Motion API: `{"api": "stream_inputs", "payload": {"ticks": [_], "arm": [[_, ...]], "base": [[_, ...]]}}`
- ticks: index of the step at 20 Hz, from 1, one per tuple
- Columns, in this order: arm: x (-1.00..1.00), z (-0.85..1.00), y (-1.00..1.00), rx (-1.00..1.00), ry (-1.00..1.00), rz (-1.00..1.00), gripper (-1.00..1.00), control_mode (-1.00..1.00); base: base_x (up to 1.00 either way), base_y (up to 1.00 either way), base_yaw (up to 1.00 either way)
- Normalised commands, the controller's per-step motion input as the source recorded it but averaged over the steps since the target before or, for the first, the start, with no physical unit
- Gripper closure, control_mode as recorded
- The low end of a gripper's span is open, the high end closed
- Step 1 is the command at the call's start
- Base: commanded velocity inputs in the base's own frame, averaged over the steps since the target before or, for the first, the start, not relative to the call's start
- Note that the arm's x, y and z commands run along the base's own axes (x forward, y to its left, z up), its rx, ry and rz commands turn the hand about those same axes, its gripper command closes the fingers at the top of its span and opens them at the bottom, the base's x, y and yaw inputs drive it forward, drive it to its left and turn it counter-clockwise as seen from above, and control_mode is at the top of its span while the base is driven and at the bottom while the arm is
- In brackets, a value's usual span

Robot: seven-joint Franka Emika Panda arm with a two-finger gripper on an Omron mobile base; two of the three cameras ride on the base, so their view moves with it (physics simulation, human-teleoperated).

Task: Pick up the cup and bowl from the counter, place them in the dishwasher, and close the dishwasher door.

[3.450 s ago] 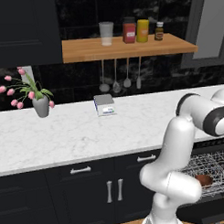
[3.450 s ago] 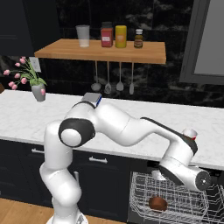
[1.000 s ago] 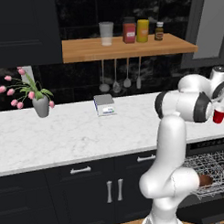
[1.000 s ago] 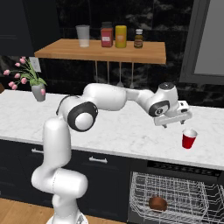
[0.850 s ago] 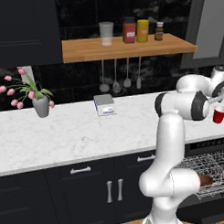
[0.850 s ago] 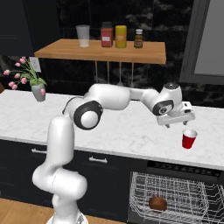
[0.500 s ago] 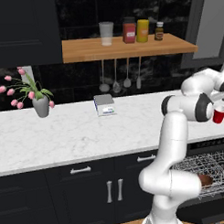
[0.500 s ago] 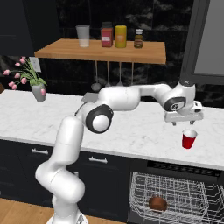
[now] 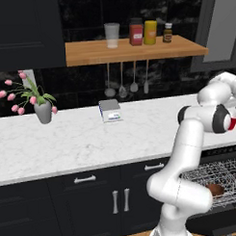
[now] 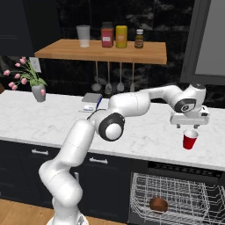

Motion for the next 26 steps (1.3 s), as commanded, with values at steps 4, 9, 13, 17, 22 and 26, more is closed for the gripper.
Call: {"api": "stream_inputs", "payload": {"ticks": [4, 9, 13, 17, 22, 26], "arm": [[0.00, -0.59, 0.00, 0.01, 0.00, 0.00, -1.00, -1.00], [0.00, -0.59, 0.07, 0.00, 0.00, 0.00, -1.00, -1.00], [0.00, -0.55, 0.17, 0.00, 0.00, 0.00, -1.00, -1.00], [0.00, -0.42, 0.06, 0.00, 0.00, 0.00, -1.00, -1.00], [0.00, -0.19, 0.00, 0.00, 0.00, 0.00, 1.00, -1.00], [-0.04, -0.04, 0.00, 0.00, 0.00, 0.00, 1.00, -1.00]], "base": [[0.00, 0.00, 0.00], [0.00, 0.00, 0.00], [0.00, 0.00, 0.00], [0.00, 0.00, 0.00], [0.00, 0.00, 0.00], [0.00, 0.00, 0.00]]}}
